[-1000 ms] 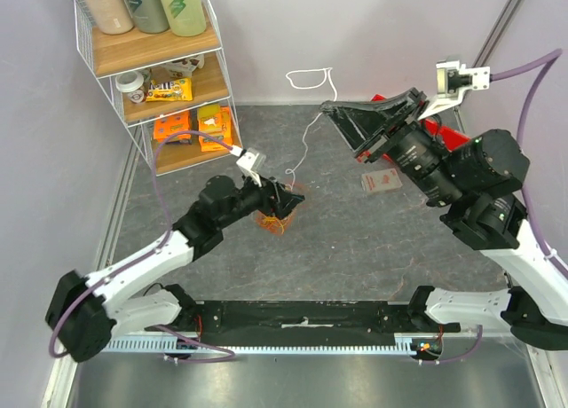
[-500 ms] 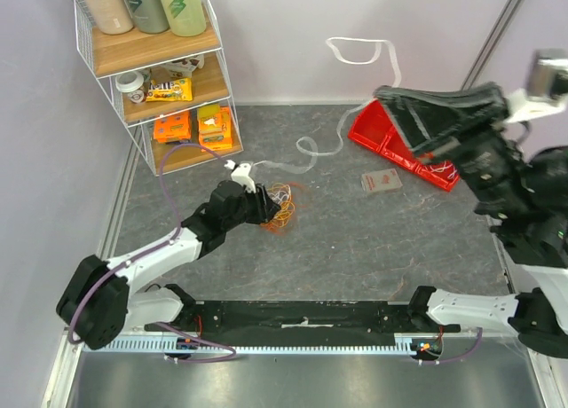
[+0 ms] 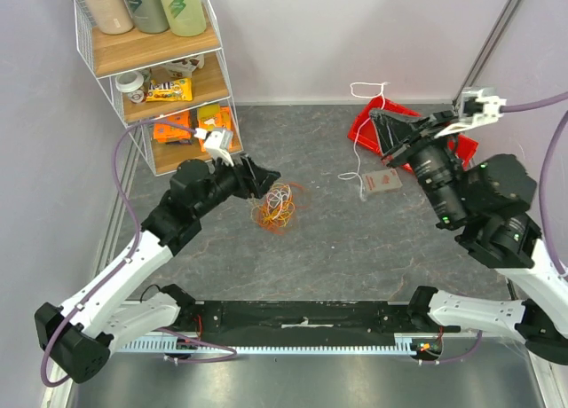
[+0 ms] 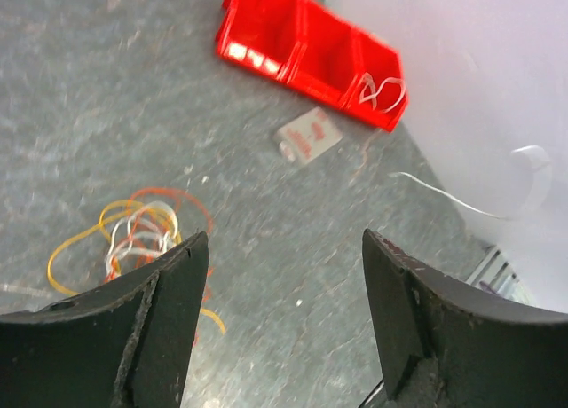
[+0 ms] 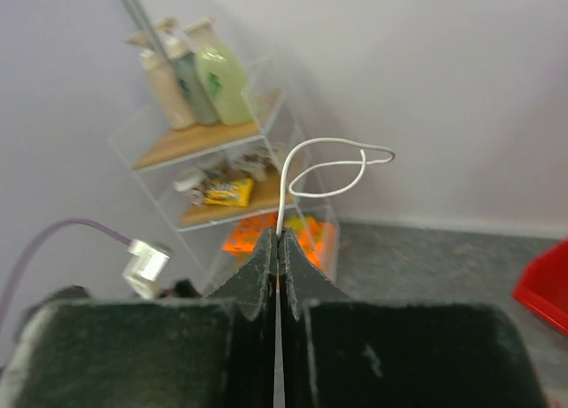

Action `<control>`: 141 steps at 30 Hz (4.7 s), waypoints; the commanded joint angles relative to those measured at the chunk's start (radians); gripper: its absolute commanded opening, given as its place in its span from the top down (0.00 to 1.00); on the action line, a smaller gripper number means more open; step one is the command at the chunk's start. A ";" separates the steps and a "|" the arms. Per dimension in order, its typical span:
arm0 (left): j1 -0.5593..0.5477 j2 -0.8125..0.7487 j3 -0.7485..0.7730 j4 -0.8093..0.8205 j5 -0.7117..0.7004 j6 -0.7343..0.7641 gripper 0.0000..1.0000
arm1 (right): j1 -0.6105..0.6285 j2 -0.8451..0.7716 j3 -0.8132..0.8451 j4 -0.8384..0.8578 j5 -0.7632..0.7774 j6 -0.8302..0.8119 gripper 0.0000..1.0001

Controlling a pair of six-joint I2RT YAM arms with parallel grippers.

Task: Untangle the cables

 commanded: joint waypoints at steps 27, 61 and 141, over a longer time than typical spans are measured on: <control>0.020 0.133 0.286 -0.052 0.049 0.305 0.21 | -0.878 0.402 0.162 -0.171 -0.137 0.000 1.00; 0.181 0.233 0.279 0.002 0.303 0.137 0.24 | -1.016 0.617 0.033 0.106 -0.197 -0.011 1.00; 0.223 0.280 0.251 0.091 0.455 0.016 0.25 | -1.311 1.312 0.337 0.091 -0.503 0.101 0.39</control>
